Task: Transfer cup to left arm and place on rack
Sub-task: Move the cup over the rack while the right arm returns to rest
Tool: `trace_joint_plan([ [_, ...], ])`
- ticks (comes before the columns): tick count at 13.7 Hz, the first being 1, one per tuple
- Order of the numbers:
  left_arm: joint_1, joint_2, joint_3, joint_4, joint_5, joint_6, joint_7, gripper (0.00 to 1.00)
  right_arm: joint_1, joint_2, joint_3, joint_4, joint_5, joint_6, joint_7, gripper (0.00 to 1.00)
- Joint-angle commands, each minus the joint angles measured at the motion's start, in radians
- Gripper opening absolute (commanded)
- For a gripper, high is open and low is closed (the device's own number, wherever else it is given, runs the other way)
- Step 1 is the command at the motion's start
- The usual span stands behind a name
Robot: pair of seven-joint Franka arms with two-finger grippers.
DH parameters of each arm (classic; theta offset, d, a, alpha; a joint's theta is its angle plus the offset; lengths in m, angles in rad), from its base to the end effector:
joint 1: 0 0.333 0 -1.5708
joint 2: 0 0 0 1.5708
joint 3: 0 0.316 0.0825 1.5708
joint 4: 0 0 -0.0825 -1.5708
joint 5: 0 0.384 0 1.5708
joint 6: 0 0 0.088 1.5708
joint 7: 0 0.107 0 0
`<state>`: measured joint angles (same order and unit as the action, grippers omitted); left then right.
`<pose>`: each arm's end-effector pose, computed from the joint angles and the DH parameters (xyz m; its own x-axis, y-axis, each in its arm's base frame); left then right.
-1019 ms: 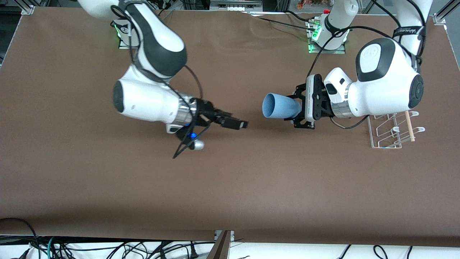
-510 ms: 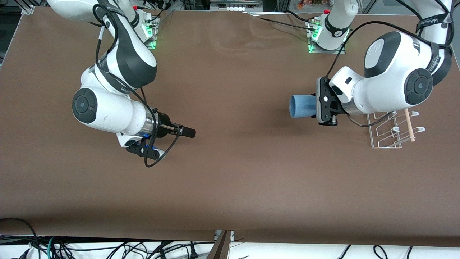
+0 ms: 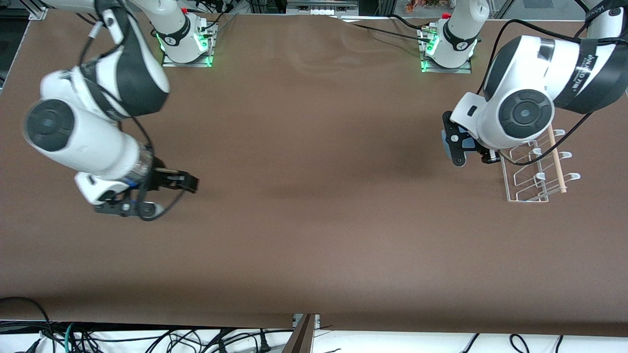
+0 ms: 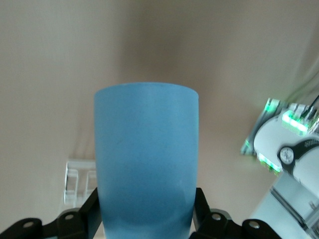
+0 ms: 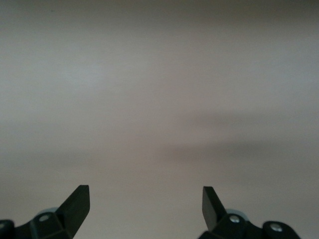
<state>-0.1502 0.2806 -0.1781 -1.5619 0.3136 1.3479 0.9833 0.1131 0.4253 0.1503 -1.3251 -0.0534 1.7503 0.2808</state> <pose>0.5706 -0.1431 0.4605 0.1553 -0.8714 -0.4653 -0.9227 -0.2962 0.2468 0.6677 0.1554 0.4948 0.9998 -0.0213 0.0017 -0.0213 -0.9997 -0.0101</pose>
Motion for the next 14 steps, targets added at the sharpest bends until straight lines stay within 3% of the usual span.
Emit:
trace_joint_plan([
  [1, -0.031, 0.044, -0.001, 0.017, 0.137, -0.131, -0.15, 0.0, -0.041, -0.155, -0.023, -0.15, -0.023, -0.005, -0.145, 1.0],
  [5, -0.039, 0.158, -0.001, 0.006, 0.367, -0.37, -0.332, 0.0, -0.098, -0.305, -0.021, -0.285, -0.022, -0.005, -0.184, 1.0],
  [7, -0.04, 0.154, -0.004, -0.068, 0.454, -0.381, -0.4, 0.0, -0.101, -0.338, -0.021, -0.298, -0.023, -0.02, -0.189, 1.0],
  [10, -0.029, 0.106, -0.007, -0.252, 0.596, -0.325, -0.434, 0.0, -0.132, -0.372, -0.021, -0.293, -0.017, -0.023, -0.186, 1.0],
  [14, 0.009, -0.038, -0.006, -0.57, 0.662, -0.101, -0.555, 0.0, -0.133, -0.37, -0.029, -0.284, -0.025, -0.026, -0.192, 1.0],
])
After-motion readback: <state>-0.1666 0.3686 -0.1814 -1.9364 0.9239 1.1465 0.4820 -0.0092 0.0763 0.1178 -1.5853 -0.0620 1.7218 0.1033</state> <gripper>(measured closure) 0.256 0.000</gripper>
